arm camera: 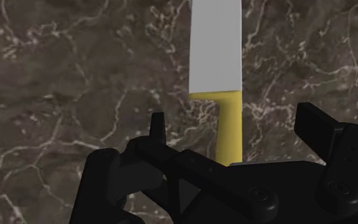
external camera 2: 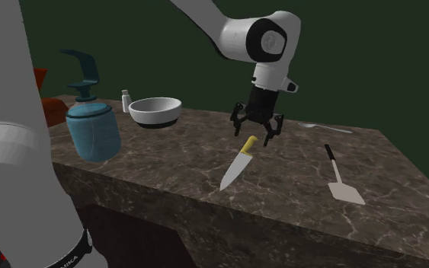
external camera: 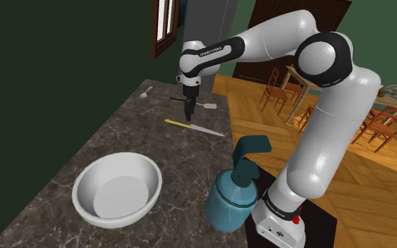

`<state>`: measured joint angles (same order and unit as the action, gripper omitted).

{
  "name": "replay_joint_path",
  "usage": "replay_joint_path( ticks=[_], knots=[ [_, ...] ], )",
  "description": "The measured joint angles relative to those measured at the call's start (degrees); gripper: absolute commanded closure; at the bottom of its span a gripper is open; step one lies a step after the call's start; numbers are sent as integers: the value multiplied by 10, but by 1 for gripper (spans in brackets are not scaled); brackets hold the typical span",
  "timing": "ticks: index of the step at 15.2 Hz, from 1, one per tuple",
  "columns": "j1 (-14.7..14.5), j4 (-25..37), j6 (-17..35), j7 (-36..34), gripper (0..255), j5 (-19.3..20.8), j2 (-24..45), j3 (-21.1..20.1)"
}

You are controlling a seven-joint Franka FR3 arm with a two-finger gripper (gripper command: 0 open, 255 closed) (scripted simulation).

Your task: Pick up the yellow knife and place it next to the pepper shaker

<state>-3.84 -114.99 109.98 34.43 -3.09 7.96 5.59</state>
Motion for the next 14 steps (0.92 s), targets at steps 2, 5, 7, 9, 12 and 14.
replay_joint_path(
  ticks=[2,5,7,9,12,14],
  knots=[
    [-1,-6,11,3,0,-1,6,-1],
    [-1,-21,33,6,0,-2,14,-2],
    [0,-33,48,7,0,-2,18,-2],
    [-1,-35,52,7,0,-3,19,-2],
    [-1,-35,53,7,0,-3,20,-2],
    [-1,-35,53,7,255,-3,20,-2]
  ],
)
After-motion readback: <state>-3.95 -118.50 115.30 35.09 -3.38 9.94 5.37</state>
